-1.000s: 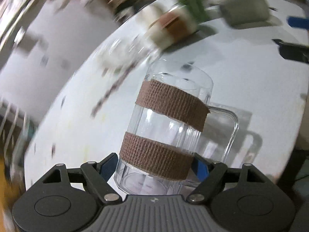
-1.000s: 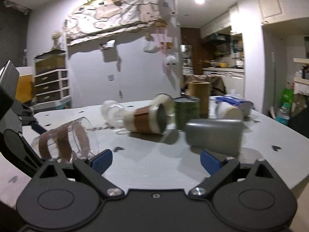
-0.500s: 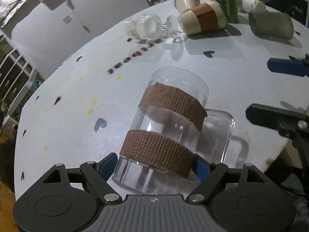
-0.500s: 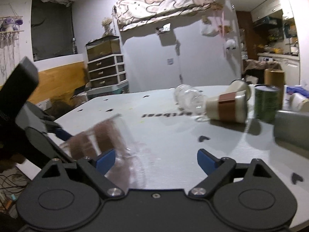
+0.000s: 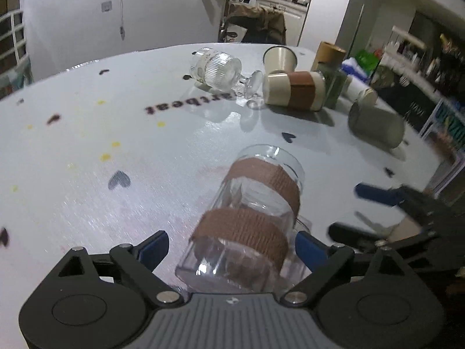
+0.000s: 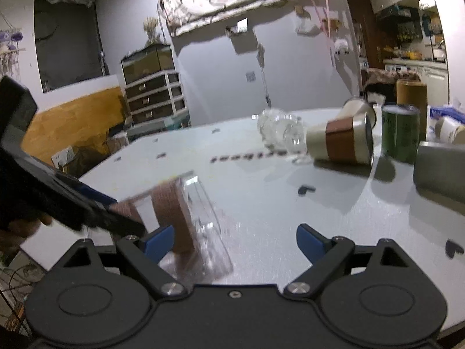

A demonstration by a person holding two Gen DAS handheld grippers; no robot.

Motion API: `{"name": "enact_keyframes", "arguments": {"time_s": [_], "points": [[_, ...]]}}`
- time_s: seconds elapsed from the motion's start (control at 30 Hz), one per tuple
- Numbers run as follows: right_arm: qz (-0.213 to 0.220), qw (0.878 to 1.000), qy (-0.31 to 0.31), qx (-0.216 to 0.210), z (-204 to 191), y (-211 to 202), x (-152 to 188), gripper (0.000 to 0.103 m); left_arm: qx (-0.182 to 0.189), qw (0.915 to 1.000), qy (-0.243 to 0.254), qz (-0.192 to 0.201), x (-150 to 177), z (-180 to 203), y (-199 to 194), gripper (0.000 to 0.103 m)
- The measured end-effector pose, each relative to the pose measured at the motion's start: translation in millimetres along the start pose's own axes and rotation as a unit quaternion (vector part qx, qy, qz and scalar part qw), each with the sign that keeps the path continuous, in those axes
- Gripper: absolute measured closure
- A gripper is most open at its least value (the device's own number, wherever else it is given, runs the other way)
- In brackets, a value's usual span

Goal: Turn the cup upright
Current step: 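Lift the glass mug with the left tool and carry it away from the clutter, then rotate the glass mug upright with the left tool while the right tool grips its rim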

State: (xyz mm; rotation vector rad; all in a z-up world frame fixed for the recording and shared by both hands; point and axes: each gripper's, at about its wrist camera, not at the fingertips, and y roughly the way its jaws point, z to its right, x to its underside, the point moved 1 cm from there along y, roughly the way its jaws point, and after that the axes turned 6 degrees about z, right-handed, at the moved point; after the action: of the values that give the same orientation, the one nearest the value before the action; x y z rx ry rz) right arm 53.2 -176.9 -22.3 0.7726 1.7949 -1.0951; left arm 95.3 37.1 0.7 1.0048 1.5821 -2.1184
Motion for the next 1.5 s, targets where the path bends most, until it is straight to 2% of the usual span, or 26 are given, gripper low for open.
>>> {"name": "enact_keyframes", "arguments": {"time_s": [0.1,0.2,0.33,0.5,0.67,0.73,0.83,0.9,1.0,1.1,1.23,1.27,1.3,1.37,1.5], "points": [[-0.026,1.0,-0.016,0.007,-2,5,9,0.011,0.022,0.9997,-0.013,0.001,8,-2,-2,0.011],[-0.05,0.998,-0.037,0.022,-7,14,15,0.011,0.027,0.9995,-0.016,0.009,14,-1,-8,0.011],[-0.057,0.995,-0.067,0.035,-11,32,15,0.012,0.039,0.9985,-0.037,0.012,23,2,-16,0.011],[-0.057,0.995,-0.061,0.046,-10,56,1,0.015,0.043,0.9979,-0.047,0.008,32,10,-22,0.012],[-0.05,0.997,-0.042,0.029,-8,60,-18,0.015,0.034,0.9958,-0.083,0.018,29,5,-19,0.012],[-0.047,0.999,-0.024,0.014,-7,59,-32,0.015,0.036,0.9939,-0.102,0.022,26,1,-17,0.012],[-0.065,0.997,0.024,-0.023,-4,68,-56,0.01,0.032,0.9941,-0.101,0.025,23,2,-13,0.012],[-0.101,0.991,0.066,-0.055,-5,84,-68,0.008,0.023,0.9948,-0.096,0.023,22,4,-10,0.013],[-0.171,0.974,0.123,-0.086,-8,113,-74,0.008,0.009,0.996,-0.087,0.019,21,7,-7,0.016],[-0.222,0.958,0.159,-0.084,-12,140,-71,0.008,0.003,0.9966,-0.081,0.018,21,7,-7,0.019],[-0.284,0.926,0.236,-0.082,-8,170,-58,0.009,0.0,0.9969,-0.076,0.02,22,5,-7,0.021],[-0.28,0.924,0.246,-0.084,-8,173,-58,0.015,0.001,0.9969,-0.076,0.021,23,5,-7,0.022],[-0.284,0.923,0.245,-0.083,-10,175,-60,0.023,-0.001,0.9969,-0.076,0.021,23,4,-7,0.025],[-0.296,0.923,0.23,-0.091,-16,178,-62,0.024,-0.001,0.9971,-0.073,0.023,25,2,-8,0.027],[-0.273,0.944,0.163,-0.09,-37,164,-75,0.024,0.008,0.9975,-0.056,0.042,30,5,-11,0.028]]}}
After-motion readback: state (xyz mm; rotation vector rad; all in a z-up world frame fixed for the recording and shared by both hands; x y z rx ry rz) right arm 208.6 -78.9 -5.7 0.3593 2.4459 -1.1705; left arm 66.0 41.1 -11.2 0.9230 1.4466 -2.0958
